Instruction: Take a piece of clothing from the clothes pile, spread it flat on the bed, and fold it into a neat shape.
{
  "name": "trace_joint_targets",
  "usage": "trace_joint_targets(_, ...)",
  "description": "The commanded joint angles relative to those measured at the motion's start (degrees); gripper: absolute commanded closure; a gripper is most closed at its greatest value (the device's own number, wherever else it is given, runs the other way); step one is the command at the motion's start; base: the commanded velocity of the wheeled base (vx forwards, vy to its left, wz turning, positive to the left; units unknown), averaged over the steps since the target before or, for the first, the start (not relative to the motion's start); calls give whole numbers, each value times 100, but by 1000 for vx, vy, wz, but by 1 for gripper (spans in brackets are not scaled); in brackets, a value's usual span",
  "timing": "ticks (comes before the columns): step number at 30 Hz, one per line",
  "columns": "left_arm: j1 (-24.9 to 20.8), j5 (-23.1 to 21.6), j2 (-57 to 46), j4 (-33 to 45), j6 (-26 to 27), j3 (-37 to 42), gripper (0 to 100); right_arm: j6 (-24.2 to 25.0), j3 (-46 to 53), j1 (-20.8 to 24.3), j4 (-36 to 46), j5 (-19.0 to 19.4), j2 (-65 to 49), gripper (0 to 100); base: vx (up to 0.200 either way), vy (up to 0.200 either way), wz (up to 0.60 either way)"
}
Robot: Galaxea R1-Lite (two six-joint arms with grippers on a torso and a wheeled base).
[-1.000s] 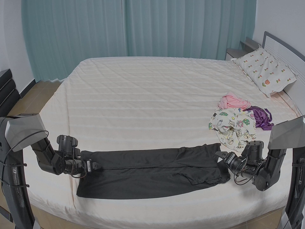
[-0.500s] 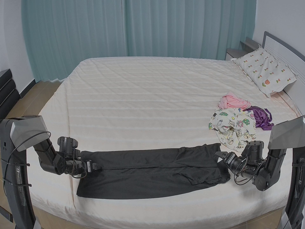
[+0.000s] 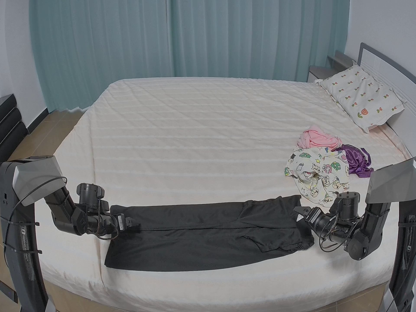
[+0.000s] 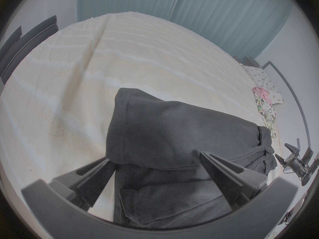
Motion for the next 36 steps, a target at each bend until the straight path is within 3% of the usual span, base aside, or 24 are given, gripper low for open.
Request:
trace_joint_targets(1,-11,-5,-123,-5,-2,41,0,-8,-1,3,-1,1,6,0,0,0,0)
trace_joint_targets(21,-318,83,-360,30,139,217,0,1,43,-23,-1,19,6,0,0,0,0)
trace_joint_targets(36,-81,127,-26,373,157,-205,0,1,113,-23,-89,98,15,0,0,0,0)
